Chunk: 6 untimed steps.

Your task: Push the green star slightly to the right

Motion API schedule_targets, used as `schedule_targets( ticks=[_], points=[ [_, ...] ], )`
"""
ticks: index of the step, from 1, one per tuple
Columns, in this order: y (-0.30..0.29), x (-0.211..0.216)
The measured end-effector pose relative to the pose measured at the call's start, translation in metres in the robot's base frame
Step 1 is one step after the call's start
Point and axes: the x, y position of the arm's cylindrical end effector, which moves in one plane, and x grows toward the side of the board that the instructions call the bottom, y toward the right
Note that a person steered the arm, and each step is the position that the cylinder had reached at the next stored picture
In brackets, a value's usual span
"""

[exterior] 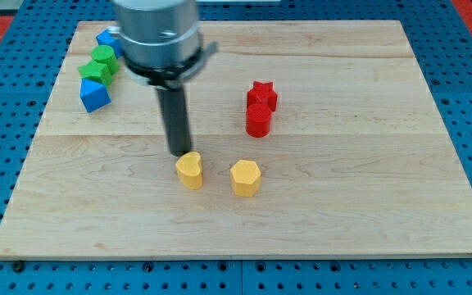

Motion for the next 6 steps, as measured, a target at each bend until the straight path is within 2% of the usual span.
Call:
schedule_targets(
  ticks=[2,3,4,5,6],
  points=[
    [-0.206,-0.017],
    [-0.205,-0.091],
    [-0.167,-0.138],
    [-0.083,-0.139],
    [-0.105,-0.122]
  ],
)
